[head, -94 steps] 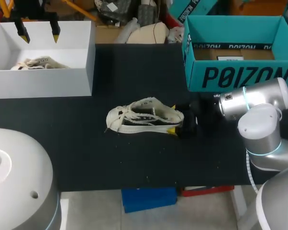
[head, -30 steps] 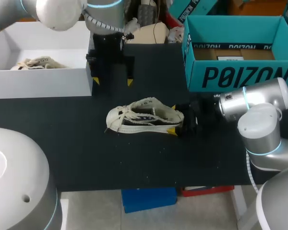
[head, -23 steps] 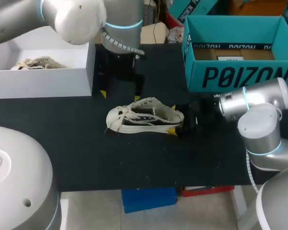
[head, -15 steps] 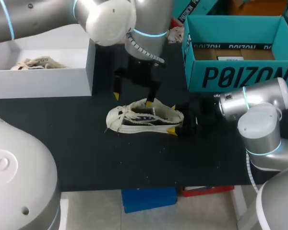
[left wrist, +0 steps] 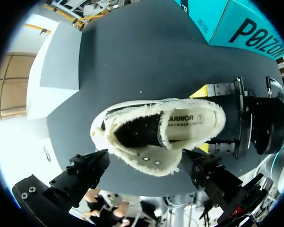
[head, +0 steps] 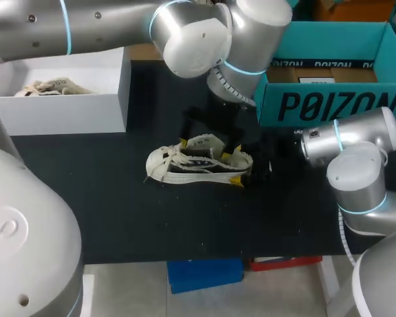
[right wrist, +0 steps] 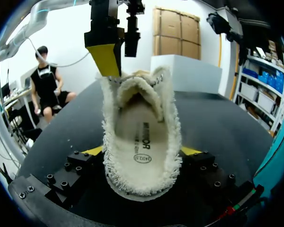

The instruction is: Take the shoe out of the shoebox, open the shoe tongue, remove and reinsert the insole, then place the shoe into the shoebox

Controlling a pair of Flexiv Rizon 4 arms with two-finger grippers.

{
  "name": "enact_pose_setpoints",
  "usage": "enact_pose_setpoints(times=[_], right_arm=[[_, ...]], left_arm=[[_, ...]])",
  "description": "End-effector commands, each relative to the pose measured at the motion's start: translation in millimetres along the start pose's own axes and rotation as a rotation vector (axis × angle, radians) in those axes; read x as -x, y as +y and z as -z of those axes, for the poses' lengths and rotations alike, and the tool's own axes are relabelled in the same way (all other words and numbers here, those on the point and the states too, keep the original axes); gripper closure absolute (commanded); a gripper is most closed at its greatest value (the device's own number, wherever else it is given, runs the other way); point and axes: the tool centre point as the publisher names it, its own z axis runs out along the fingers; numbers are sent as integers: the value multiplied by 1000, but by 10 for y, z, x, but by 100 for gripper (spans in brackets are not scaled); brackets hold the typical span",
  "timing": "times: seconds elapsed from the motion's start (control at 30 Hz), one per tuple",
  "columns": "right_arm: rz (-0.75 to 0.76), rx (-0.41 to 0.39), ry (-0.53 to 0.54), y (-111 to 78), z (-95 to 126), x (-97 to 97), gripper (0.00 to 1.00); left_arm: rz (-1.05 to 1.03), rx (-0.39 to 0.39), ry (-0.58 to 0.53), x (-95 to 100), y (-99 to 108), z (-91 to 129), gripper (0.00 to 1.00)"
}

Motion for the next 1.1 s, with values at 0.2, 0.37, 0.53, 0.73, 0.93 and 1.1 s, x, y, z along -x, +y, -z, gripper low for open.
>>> enact_pose_setpoints(times=[0.2, 0.37, 0.53, 0.73, 0.93, 1.1], right_arm=[[-1, -1, -2, -22, -34, -3, 100], [-1, -1, -2, -22, -34, -3, 100], [-1, -1, -2, -22, -34, -3, 100], [-1, -1, -2, -22, -34, -3, 100], [-1, -1, -2, -22, -34, -3, 100], [-1, -1, -2, -22, -34, -3, 100]], left_arm=[[21, 46, -142, -185, -174, -283, 0], [46, 13, -170, -136, -197, -322, 0], [53, -8, -186, -72, -208, -331, 8], [53, -10, -220, 12, -189, -394, 52], [29, -20, -255, 63, -171, -436, 100], [14, -14, -216, 89, -157, -387, 100]])
